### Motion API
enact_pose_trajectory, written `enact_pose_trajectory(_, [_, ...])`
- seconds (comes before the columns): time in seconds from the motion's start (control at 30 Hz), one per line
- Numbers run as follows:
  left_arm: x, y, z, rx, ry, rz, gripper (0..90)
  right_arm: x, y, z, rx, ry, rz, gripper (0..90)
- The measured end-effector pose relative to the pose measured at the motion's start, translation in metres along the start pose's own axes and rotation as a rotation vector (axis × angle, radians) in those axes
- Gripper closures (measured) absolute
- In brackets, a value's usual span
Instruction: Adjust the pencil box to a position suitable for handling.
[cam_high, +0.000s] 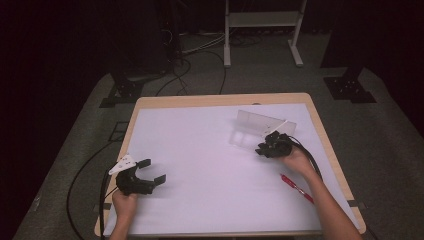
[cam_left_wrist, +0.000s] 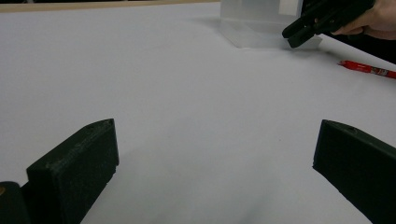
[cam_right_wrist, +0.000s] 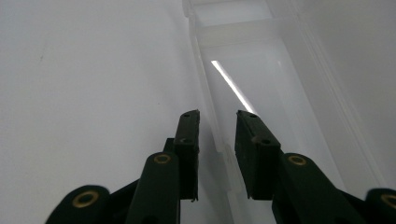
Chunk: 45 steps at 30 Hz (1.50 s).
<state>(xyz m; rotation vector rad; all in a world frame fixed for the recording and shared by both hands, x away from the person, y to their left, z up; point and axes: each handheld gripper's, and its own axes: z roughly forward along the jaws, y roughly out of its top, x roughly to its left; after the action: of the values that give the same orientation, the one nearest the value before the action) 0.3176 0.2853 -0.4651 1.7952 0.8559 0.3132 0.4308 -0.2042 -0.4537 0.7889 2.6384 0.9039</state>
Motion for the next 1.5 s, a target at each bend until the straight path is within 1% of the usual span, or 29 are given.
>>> enact_pose_trajectory(0.37, [-0.0001,0.0000,0.0000,-0.001,-0.002,0.002,0.0,0.0006,0.0001,0.0013,0.007,-0.007,-0.008,75.2])
enact_pose_trajectory(0.47, [-0.0001,0.0000,0.0000,0.000,-0.002,0.002,0.0,0.0000,-0.0003,0.0020,0.004,-0.006,-0.012,75.2])
enact_pose_trajectory(0.53, [-0.0001,0.0000,0.0000,0.000,-0.001,0.002,0.0,-0.0002,-0.0007,0.0030,0.011,-0.005,-0.002,75.2])
enact_pose_trajectory(0.7, [-0.0001,0.0000,-0.0001,-0.001,-0.003,0.003,0.0,-0.0011,-0.0017,0.0055,0.017,-0.008,-0.010,75.2])
enact_pose_trajectory(0.93, [-0.0002,0.0000,0.0000,-0.001,-0.003,0.003,0.0,-0.0019,-0.0021,0.0054,0.014,-0.010,-0.015,78.0])
enact_pose_trajectory(1.07, [-0.0002,0.0000,-0.0001,-0.001,-0.003,0.004,0.0,0.0002,-0.0015,0.0057,0.012,-0.013,-0.025,82.2])
enact_pose_trajectory(1.13, [-0.0002,0.0000,0.0000,-0.002,-0.004,0.004,0.0,0.0032,0.0004,0.0067,0.014,-0.010,-0.047,85.5])
enact_pose_trajectory(1.23, [-0.0003,0.0000,0.0000,-0.001,-0.004,0.005,0.0,0.0039,0.0008,0.0071,0.013,-0.009,-0.050,85.6])
enact_pose_trajectory(1.33, [-0.0002,0.0000,0.0000,-0.001,-0.003,0.004,0.0,0.0038,0.0006,0.0068,0.013,-0.011,-0.060,85.9])
enact_pose_trajectory(1.37, [-0.0002,0.0000,0.0000,-0.001,-0.003,0.004,0.0,0.0037,0.0004,0.0066,0.013,-0.012,-0.071,86.0])
enact_pose_trajectory(1.5, [-0.0002,0.0000,0.0000,-0.001,-0.003,0.003,0.0,0.0046,0.0006,0.0065,0.014,-0.018,-0.081,86.1])
